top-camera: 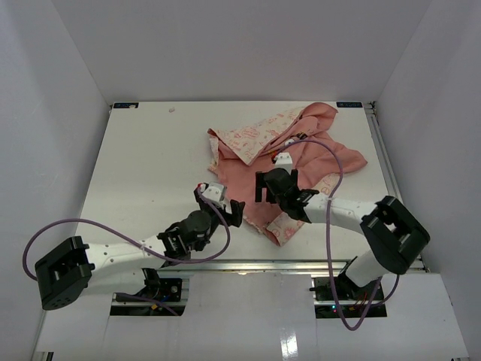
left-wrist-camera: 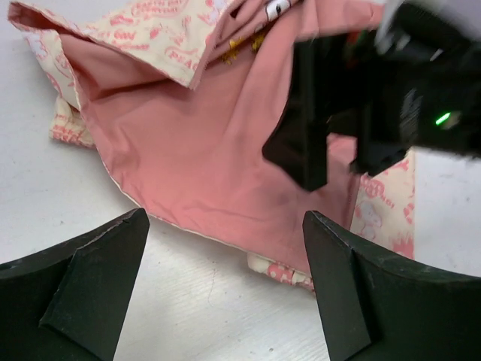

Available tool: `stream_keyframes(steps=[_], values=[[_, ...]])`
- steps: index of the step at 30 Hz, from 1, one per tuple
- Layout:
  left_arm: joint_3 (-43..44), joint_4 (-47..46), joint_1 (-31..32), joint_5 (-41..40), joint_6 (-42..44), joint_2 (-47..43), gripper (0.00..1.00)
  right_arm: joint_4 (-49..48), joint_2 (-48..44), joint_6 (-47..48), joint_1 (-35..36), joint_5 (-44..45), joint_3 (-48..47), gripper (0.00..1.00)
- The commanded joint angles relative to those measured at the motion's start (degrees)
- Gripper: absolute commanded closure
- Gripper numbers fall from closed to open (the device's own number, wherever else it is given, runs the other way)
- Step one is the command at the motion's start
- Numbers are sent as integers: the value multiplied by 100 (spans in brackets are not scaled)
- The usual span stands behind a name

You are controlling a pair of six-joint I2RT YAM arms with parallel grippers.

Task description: Zip up the jacket

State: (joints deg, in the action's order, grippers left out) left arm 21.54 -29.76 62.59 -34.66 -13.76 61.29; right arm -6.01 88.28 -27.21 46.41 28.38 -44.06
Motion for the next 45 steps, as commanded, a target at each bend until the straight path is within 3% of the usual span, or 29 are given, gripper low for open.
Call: stream_keyframes(steps=[1,3,8,11,16,19,23,30,42,45], values=[[336,197,3,318,89,329,7,-94,-917,-107,-19,287,234,5],[394,234,-1,704,84,366,7,-120,-1215,-144,-35,378,345,6],[1029,779,-192,2672,-129,687,9,-23,-1798,-406,-334,459,609,6],[1600,1432,-271,3141,-352,1036,14,-33,-2294,-541,-656,278,953,6],[2579,2418,-799,4788,-540,2251,13,-163,-3017,-522,-809,37,1356,6],[3006,2580,-858,5145,-496,2837,21,-319,-3307,-559,-818,59,1692,6],[3601,2774,-871,5559,-283,3361,22,-357,-3621,-663,-895,397,1966,6],[4525,3530,-897,5513,207,4461,29,-357,-4335,-715,-1064,467,2209,6],[5029,3699,-1056,5574,338,5109,31,-428,-4777,-533,-1084,357,2385,6],[5111,3675,-1063,6103,333,5155,41,-479,-4678,-506,-1090,313,2401,6]])
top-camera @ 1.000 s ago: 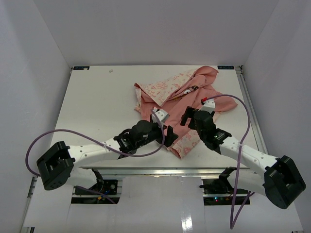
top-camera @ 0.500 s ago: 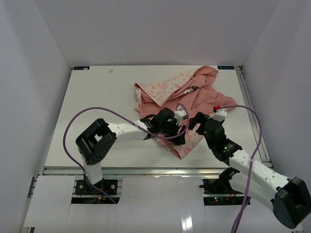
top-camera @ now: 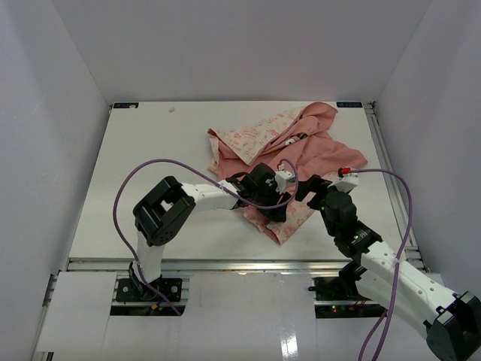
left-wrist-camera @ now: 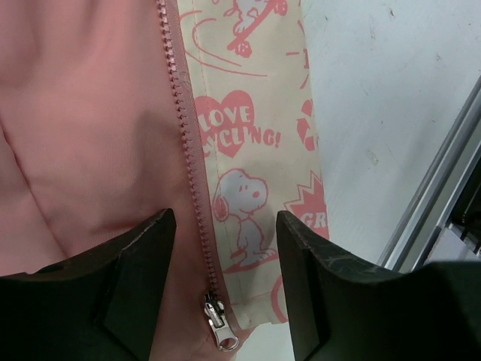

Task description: Zip up the jacket

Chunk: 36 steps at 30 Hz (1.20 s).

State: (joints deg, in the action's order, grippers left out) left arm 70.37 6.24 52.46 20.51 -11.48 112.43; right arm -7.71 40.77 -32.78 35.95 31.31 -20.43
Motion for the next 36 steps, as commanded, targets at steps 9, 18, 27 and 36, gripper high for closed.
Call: stream_keyframes(steps=[9,18,27,36], values=[[304,-61,-69,1958,-189,38,68,-395,44,87,-44,-227,80,6],[477,41,-64,2199,-273,300,48,-451,-128,141,-44,-365,171,6],[724,422,-78,1251,-109,588,35,-477,-190,167,-44,-406,197,6],[728,288,-78,1609,-162,700,41,-548,-263,185,-42,-440,270,6]])
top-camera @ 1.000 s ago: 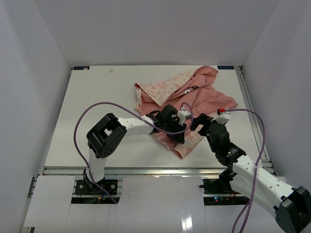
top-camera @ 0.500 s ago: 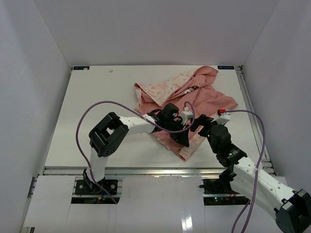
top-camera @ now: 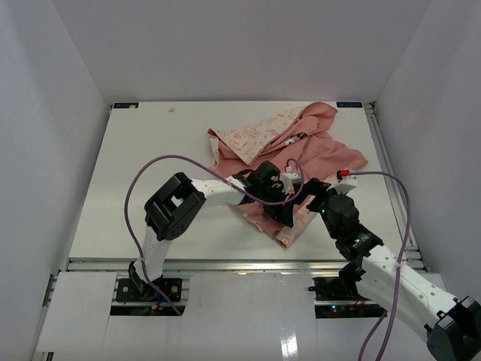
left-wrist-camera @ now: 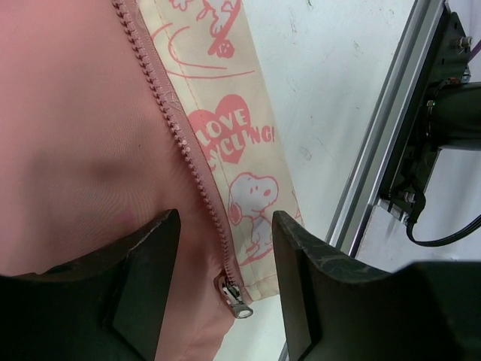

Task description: Zip up the jacket

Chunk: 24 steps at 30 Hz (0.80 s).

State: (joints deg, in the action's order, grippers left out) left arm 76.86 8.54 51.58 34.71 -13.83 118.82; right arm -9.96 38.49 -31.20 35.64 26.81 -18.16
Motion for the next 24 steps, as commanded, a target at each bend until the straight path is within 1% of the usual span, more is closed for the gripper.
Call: stream_keyframes(steps=[1,3,6,10,11,13,14,17,19,22,24], values=[[59,-5,11,362,43,68,42,-325,-21,28,-13,9,41,6],[-20,-163,18,751,-29,54,45,-340,8,35,-13,9,41,6],[20,-276,10,1105,-89,66,54,-391,42,38,-13,-31,56,6],[39,-584,16,1565,-278,89,73,-454,44,88,-10,-149,85,6],[26,-729,7,1757,-352,90,79,-455,43,89,-4,-160,82,6],[-59,-1253,-11,2266,-608,95,96,-455,36,100,-4,-230,66,6],[-113,-1464,-29,2364,-770,83,99,-455,36,118,-4,-284,60,6],[-152,-1628,-184,2090,-972,-64,100,-565,8,220,-5,-538,90,6],[-339,-1869,-328,1706,-1215,-227,100,-863,-7,339,-13,-911,168,6],[-544,-2268,-645,1376,-1594,-472,100,-1223,7,392,-13,-1355,362,5],[-665,-2397,-796,1071,-1659,-642,100,-1484,73,393,-12,-1608,439,2]])
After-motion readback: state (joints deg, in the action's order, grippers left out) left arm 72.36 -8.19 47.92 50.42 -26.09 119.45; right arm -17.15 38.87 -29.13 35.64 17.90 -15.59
